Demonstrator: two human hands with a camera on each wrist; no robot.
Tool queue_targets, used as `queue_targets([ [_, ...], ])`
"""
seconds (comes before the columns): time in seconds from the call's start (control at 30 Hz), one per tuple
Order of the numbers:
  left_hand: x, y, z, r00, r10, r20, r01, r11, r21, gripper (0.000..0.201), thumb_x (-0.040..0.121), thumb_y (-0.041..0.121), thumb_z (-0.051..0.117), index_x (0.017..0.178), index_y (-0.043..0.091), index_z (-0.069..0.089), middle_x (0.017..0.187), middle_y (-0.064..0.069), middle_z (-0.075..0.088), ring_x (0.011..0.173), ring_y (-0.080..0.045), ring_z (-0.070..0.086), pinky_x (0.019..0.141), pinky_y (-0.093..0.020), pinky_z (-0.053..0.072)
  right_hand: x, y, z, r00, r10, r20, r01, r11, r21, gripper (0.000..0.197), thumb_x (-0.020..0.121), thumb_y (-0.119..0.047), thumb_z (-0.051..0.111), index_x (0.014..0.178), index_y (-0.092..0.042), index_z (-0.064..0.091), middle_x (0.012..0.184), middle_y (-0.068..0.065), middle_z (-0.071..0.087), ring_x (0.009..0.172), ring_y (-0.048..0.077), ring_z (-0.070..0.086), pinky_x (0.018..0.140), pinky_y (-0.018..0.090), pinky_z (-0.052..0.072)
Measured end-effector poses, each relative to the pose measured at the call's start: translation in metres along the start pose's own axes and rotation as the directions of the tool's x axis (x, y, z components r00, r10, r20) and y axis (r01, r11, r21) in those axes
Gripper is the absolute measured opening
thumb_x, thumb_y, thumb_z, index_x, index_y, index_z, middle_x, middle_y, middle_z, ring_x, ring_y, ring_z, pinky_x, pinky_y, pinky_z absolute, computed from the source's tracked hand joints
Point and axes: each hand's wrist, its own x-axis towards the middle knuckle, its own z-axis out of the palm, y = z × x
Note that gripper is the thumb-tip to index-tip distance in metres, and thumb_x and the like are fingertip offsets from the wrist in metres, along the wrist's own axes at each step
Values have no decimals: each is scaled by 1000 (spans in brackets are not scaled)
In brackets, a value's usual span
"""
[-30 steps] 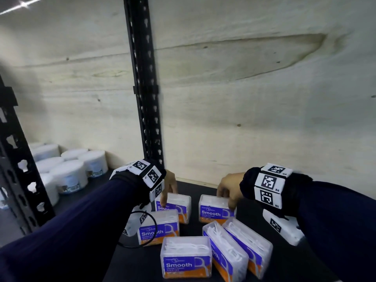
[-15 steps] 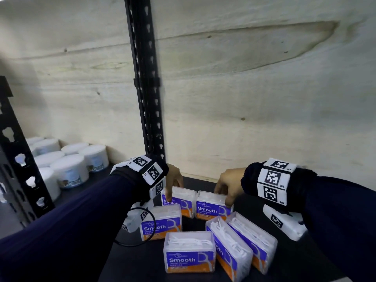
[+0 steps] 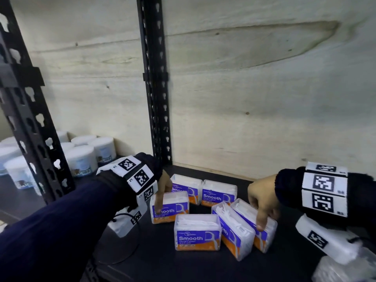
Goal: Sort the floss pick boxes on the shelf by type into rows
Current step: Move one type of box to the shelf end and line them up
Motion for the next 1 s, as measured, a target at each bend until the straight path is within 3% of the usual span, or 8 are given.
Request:
queue_targets([
  [0.1,-3,0,9,985,30,-169,-19,997,68,52,81,21,70,128,5,52,106,-2,55,94,-13,47,61,-14,37,0,-3,0,992,-20,-122,15,999,-48,14,76,-24,73,77,-17,61,75,-2,59,60,9,54,51,14,41],
  [0.17,-3,-1,11,961,53,-273,-35,997,68,50,81,20,70,126,6,53,107,-7,57,93,-13,46,58,-15,35,-2,-6,-2,971,-59,-232,35,994,-105,29,77,-22,72,101,-8,65,91,2,61,71,11,52,54,17,40],
  [0.3,-3,0,11,880,107,-462,-88,994,61,51,80,14,70,127,9,54,130,-10,59,115,-22,55,87,-26,45,-3,-12,-8,913,-126,-387,94,990,-101,48,78,-20,70,122,-3,58,121,12,64,87,13,49,82,27,49],
  [0.37,-1,0,11,855,116,-505,-98,993,61,51,79,13,71,127,8,53,131,-10,57,121,-23,53,95,-29,45,-1,-16,-8,894,-150,-423,118,988,-100,51,78,-20,70,125,-4,56,123,11,63,89,15,52,84,26,48],
  [0.53,3,1,13,839,117,-531,-82,993,89,51,78,16,72,124,6,54,130,-12,52,120,-25,50,95,-30,43,6,-29,-9,859,-213,-466,161,976,-149,50,76,-23,71,120,-2,60,119,13,65,106,28,61,88,34,51],
  [0.73,3,1,16,842,93,-532,-75,996,55,53,78,16,72,126,6,51,132,-11,50,121,-25,50,97,-32,44,21,-39,-10,850,-225,-477,153,971,-185,47,73,-27,73,108,3,63,109,21,65,80,29,50,65,26,36],
  [0.9,5,4,12,830,67,-553,-64,998,25,80,72,18,78,138,8,35,140,-7,35,128,-23,41,101,-34,42,20,-33,-16,870,-219,-442,160,973,-168,72,73,-35,75,132,-9,43,131,8,47,115,23,49,96,31,42],
  [1.0,9,6,7,871,48,-489,-29,999,46,97,72,20,78,148,10,18,151,-7,25,140,-24,27,112,-36,33,24,-29,-20,897,-186,-401,130,978,-162,84,72,-38,76,139,-8,35,137,9,44,125,25,46,104,34,41],
])
